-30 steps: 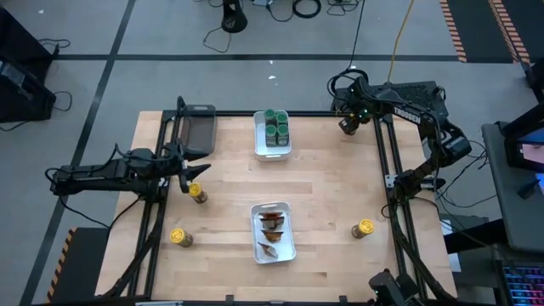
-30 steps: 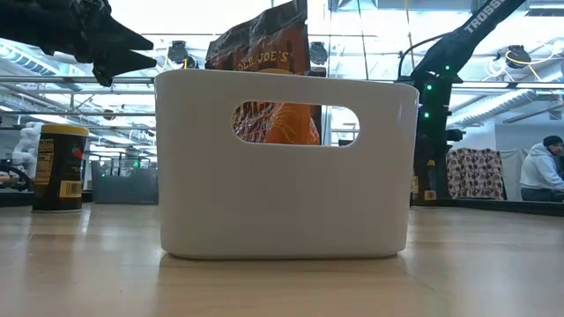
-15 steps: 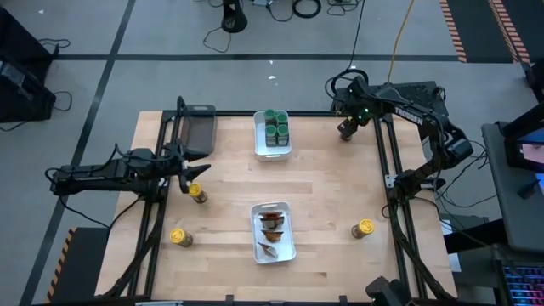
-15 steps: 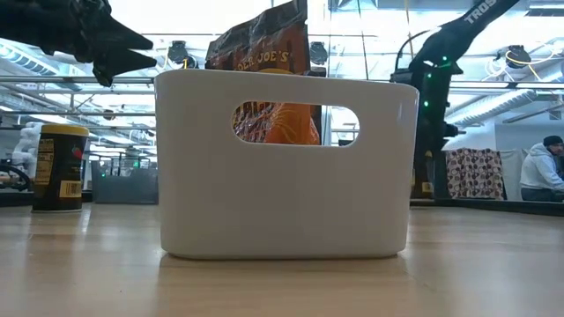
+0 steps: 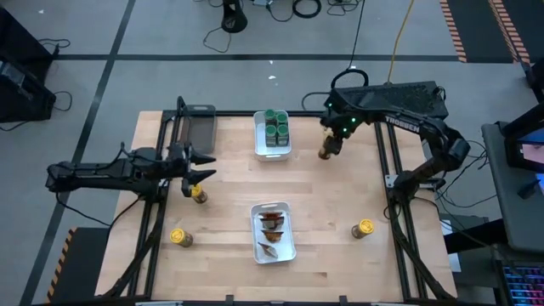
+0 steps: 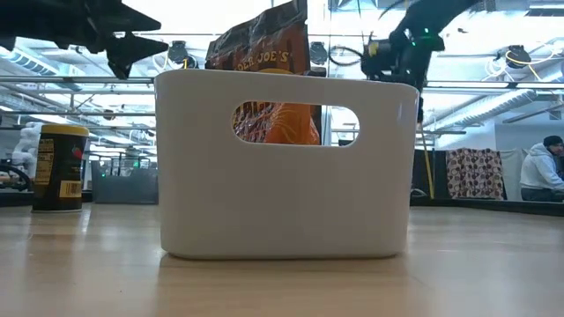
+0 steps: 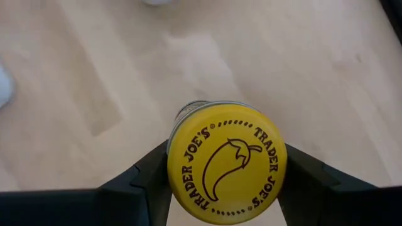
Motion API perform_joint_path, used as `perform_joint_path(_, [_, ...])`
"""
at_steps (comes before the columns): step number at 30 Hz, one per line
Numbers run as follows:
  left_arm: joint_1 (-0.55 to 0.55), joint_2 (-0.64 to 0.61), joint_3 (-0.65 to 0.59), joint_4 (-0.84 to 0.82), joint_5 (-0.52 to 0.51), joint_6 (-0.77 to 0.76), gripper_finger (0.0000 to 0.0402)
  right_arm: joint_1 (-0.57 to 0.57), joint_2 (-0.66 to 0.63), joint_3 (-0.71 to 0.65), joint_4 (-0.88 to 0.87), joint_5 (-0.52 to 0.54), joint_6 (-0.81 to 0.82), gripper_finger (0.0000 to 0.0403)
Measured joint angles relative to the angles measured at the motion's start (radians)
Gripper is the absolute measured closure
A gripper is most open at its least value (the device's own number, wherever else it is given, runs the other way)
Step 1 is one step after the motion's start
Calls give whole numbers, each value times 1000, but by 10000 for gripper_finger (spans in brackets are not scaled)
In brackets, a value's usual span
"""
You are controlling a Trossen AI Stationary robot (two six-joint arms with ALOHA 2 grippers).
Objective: Sort spices by type
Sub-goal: Put the top right yellow spice bottle into the transparent black bin
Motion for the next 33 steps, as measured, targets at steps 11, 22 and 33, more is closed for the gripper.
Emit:
perform_joint_path(11, [0, 83, 0, 30, 1, -29, 191, 253, 0, 119, 4, 8, 19, 197])
perform_joint_path(22, [0, 89, 0, 32, 2, -36, 191, 397, 0, 148, 71, 14, 29, 197])
perform_joint_path(33, [0, 89, 0, 27, 0, -81, 191, 433, 62, 148, 61, 156, 41, 197])
